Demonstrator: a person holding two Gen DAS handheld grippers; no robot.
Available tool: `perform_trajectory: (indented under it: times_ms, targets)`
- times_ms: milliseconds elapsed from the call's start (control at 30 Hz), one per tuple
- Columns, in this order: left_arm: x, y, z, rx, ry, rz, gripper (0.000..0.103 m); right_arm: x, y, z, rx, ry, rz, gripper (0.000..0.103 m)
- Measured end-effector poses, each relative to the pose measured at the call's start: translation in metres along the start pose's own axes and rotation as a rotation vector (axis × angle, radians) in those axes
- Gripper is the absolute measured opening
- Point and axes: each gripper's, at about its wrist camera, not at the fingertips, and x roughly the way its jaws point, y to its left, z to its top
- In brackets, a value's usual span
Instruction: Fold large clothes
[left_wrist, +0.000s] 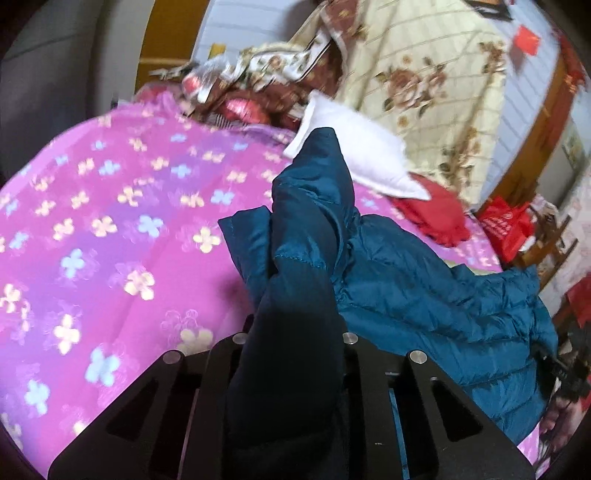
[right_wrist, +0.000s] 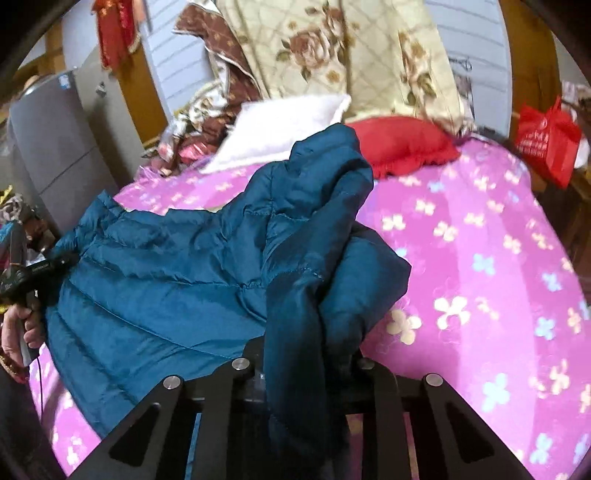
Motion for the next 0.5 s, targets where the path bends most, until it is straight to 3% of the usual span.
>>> perform_trajectory:
  times_ms: [167, 333, 433, 500]
  targets:
    - [-0.030, -0.018, -0.025, 0.033, 0.028, -0.059, 0.014, -0.053, -0.011, -0.011, 0.021, -0.017, 0.009, 0.020]
    - [0.003, -0.038, -0.054, 0.093, 0.146, -0.020, 0.017, -0.044, -0.047, -0.048, 0.126, 0.063, 0.040, 0.021]
    - [0.040, -0.031, -0.073, 0.090, 0.255, 0.052, 0.041, -0.007, -0.079, -0.087, 0.276, 0.162, 0.071, 0.034]
    - [0.043, -0.021, -0.071, 0.029, 0.278, 0.036, 0.044, -0.005, -0.096, -0.100, 0.402, 0.130, 0.120, 0.042]
